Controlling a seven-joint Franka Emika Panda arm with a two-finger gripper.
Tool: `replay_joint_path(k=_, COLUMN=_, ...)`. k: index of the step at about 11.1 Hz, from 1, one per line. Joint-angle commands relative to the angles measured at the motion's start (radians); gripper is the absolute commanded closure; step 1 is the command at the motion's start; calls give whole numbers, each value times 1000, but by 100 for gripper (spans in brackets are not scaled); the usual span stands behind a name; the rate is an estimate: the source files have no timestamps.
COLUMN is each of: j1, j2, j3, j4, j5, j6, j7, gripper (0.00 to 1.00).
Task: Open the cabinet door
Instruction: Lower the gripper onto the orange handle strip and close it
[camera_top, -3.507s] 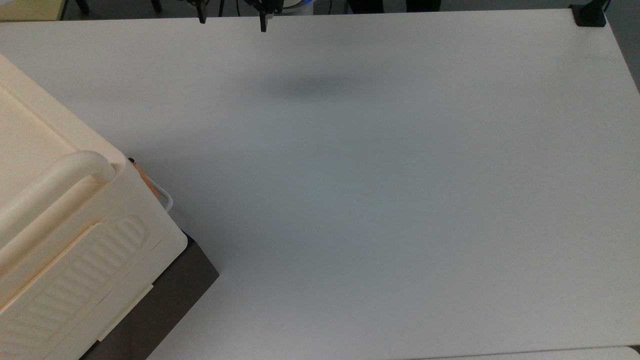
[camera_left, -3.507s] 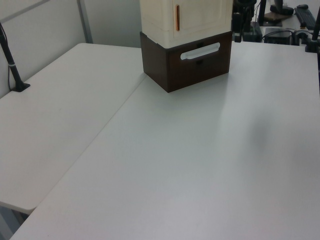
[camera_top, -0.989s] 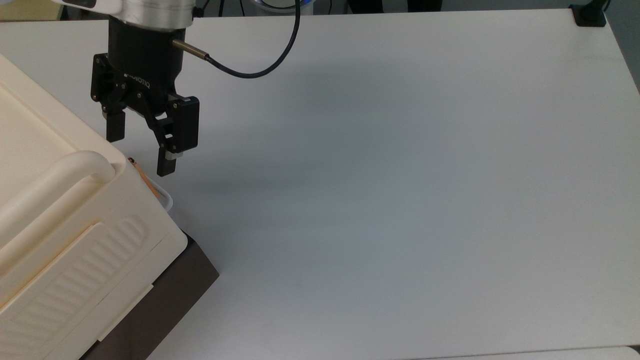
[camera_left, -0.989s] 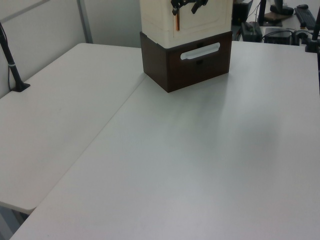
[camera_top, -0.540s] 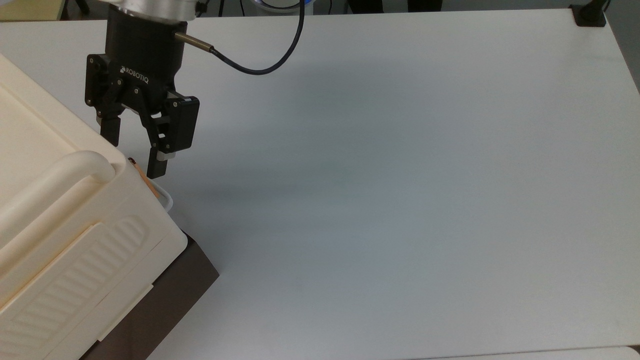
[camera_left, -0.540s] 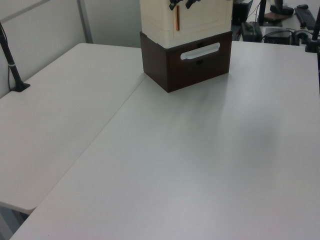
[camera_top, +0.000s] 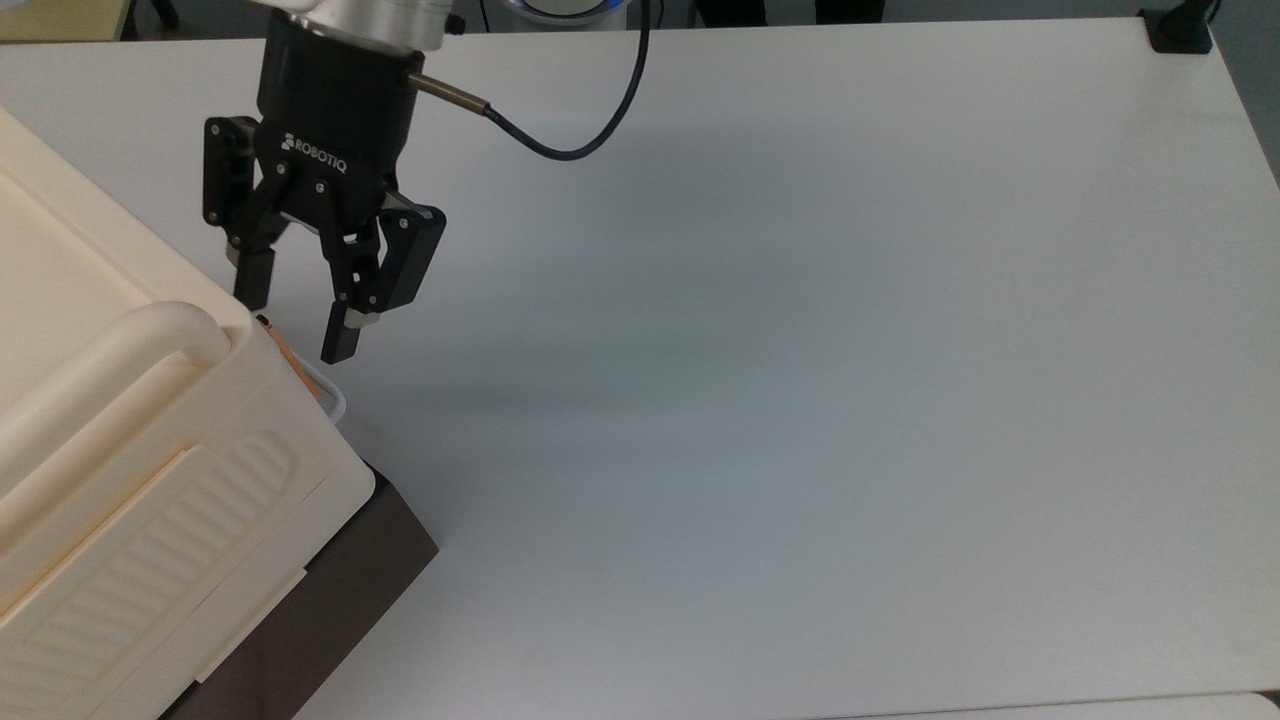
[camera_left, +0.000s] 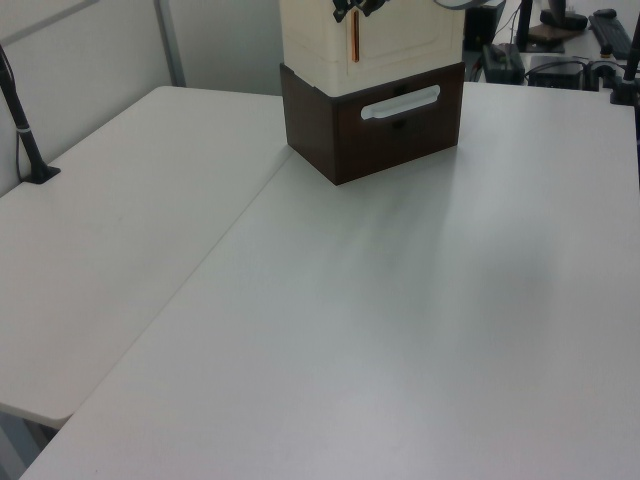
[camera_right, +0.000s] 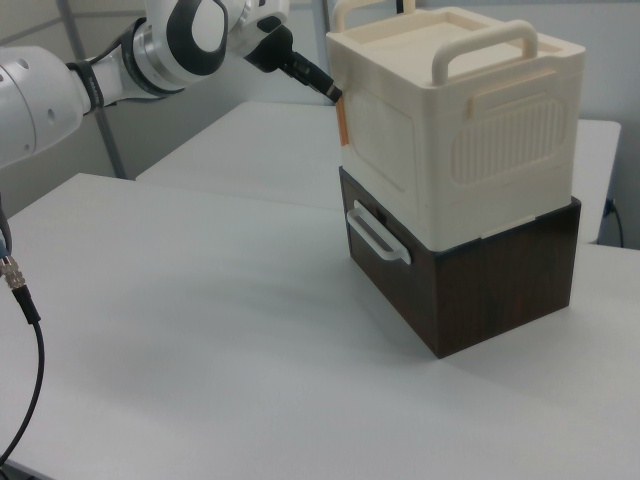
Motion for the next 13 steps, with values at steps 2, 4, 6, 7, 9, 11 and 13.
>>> replay_joint_path(k=2, j1=0, j2=8, j3=-4, j4=-16, j5=-28, j6=23, j7=23, gripper=43)
replay_joint_path(k=4, j1=-3, j2=8, j3=-5, j4=-30, j5=-27, j6=21, j7=26, gripper=43)
replay_joint_path(k=6, j1=-3, j2=8, j3=-7, j4=-31, j5=-24, j6=20, j7=30, gripper=53)
replay_joint_path(k=7, j1=-4, j2=8, j3=-7, j4=-36, j5=-22, j6=20, j7=30, gripper=65)
replay_joint_path(k=9, j1=-3, j2=4, j3=-7, j4=-42, j5=-19, j6=20, j7=30, gripper=78)
replay_joint_path(k=11, j1=-4, j2=-6, j3=-7, j4=-56, j5=-16, j6=10, j7=29, gripper=82)
replay_joint_path(k=13, j1=-3, j2=-25, j3=-7, j4=-73, j5=-13, j6=-43, j7=26, gripper=84)
